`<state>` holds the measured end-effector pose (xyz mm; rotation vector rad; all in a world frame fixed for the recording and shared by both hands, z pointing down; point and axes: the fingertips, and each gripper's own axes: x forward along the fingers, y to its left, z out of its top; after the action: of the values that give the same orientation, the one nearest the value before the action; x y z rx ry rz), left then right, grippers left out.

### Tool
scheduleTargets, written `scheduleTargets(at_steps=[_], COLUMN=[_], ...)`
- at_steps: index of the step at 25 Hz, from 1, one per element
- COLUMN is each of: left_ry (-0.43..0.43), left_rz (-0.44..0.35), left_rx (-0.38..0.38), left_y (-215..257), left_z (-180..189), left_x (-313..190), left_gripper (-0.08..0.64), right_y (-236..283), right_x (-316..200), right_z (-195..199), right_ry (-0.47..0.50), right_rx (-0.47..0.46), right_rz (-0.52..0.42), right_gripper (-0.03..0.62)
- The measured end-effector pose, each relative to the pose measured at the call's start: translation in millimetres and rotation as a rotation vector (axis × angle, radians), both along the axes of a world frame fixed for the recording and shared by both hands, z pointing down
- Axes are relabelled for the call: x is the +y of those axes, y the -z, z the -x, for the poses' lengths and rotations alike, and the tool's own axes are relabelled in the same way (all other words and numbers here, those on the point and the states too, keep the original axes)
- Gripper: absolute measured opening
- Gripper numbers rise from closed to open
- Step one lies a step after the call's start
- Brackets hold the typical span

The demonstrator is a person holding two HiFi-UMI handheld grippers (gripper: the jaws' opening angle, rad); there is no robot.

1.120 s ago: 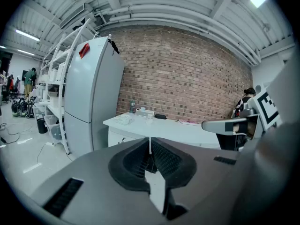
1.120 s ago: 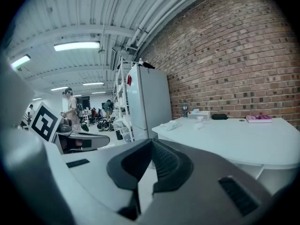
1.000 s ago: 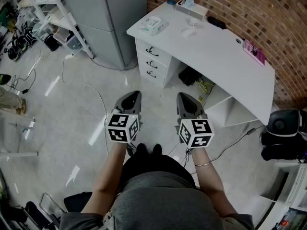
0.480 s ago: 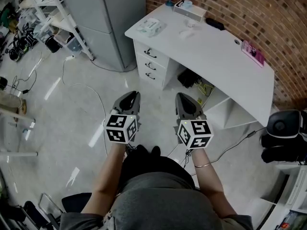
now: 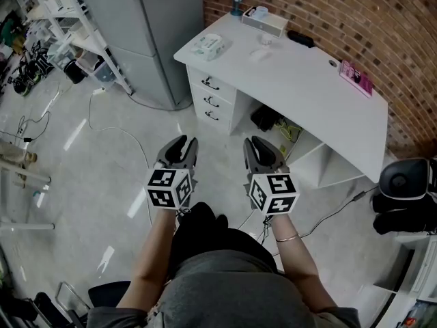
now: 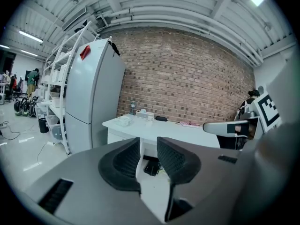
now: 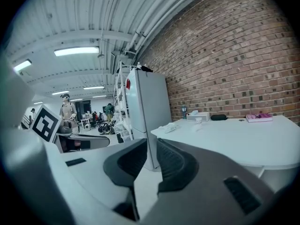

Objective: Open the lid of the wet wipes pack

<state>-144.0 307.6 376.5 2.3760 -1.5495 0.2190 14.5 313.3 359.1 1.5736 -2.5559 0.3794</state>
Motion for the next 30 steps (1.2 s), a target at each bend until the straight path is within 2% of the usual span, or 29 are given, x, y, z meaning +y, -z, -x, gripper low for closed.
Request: scheduleTargets(at_steps=[7,12,30], left_ry=[0.002,-0.003,-0.042], left_rz=[0.013,0.021,0.032], left_rx=[0.001,0.007,-0.004], left_y=[-11,-19,-22], left_z=[-2,1,37], left_x=[-14,-42,-222], left_gripper=[0.126,0.133,0.140], right_y=[-14,-18,-17], right_x=[-12,-37,-206], right_z=[2,2,36], right_ry=[0.017,0.007,-0.035], right_rx=[-0.007,0.001,0.018], right_rz=[0.026,0.031,0.040], right_gripper=[0.087,0.095,0.100])
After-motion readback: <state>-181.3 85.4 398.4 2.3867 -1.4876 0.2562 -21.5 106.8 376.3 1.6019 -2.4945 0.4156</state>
